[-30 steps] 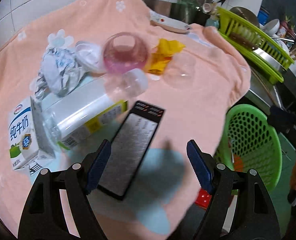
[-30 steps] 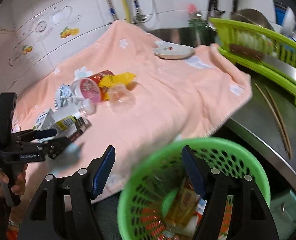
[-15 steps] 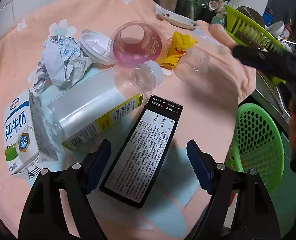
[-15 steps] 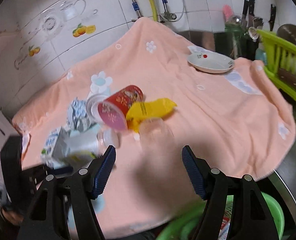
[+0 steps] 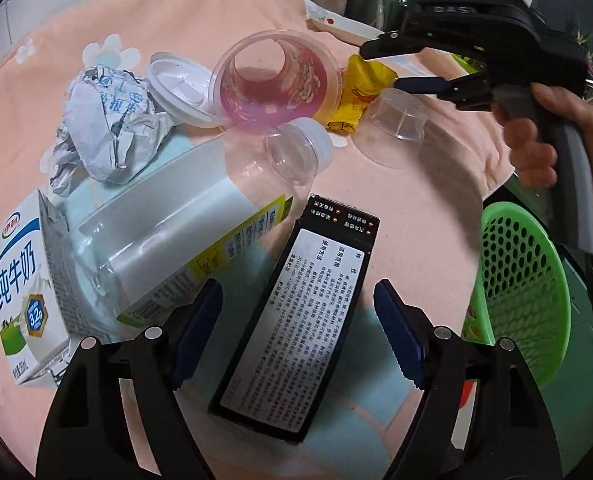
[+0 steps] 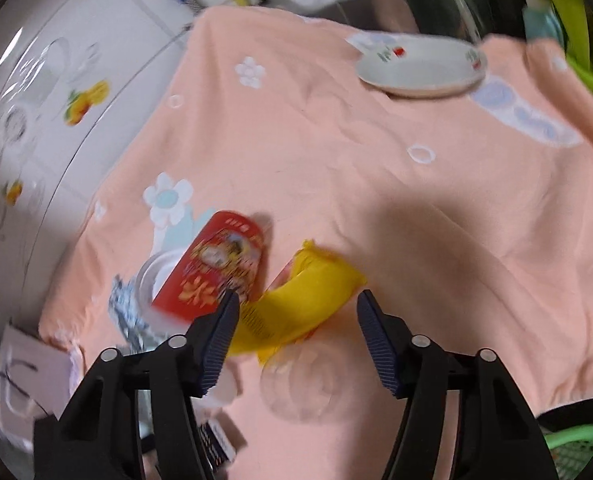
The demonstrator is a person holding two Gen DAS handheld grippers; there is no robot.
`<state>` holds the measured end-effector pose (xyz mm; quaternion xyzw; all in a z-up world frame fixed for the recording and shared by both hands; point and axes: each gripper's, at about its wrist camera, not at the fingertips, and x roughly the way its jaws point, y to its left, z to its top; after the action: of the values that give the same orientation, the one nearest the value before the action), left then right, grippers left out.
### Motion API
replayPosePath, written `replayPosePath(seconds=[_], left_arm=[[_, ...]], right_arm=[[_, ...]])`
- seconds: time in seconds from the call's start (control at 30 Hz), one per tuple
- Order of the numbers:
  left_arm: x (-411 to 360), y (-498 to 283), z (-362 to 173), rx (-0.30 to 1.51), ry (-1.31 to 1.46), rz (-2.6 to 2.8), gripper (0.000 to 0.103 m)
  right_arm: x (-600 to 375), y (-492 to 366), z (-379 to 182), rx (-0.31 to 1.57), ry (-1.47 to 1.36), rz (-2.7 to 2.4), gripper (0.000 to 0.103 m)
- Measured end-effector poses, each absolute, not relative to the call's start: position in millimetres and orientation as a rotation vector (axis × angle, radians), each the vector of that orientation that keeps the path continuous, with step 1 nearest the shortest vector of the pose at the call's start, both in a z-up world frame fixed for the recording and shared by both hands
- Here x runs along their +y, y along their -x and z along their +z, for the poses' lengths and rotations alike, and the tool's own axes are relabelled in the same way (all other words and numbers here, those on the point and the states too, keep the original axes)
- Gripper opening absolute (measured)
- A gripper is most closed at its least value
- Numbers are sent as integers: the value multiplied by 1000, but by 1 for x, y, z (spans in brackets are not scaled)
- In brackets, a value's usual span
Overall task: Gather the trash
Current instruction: 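Grasp the yellow wrapper with the right gripper while the left grasps the black box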
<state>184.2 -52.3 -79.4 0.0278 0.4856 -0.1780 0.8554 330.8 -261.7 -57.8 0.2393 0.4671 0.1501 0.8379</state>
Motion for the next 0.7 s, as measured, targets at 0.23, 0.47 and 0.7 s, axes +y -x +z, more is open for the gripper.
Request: replayPosePath(seconds=[0.23, 0.47, 0.7], left_arm=[[-56, -188, -79, 1022, -59, -398, 75], [-58, -191, -81, 1026, -76, -403, 73], [-57, -192, -82, 1015, -91, -403, 64]], right_arm=[[-266, -352, -76, 1039, -593, 315, 51], [-266, -355, -84, 1038, -653, 357, 33], [-272, -343, -68, 969, -649, 369, 23]])
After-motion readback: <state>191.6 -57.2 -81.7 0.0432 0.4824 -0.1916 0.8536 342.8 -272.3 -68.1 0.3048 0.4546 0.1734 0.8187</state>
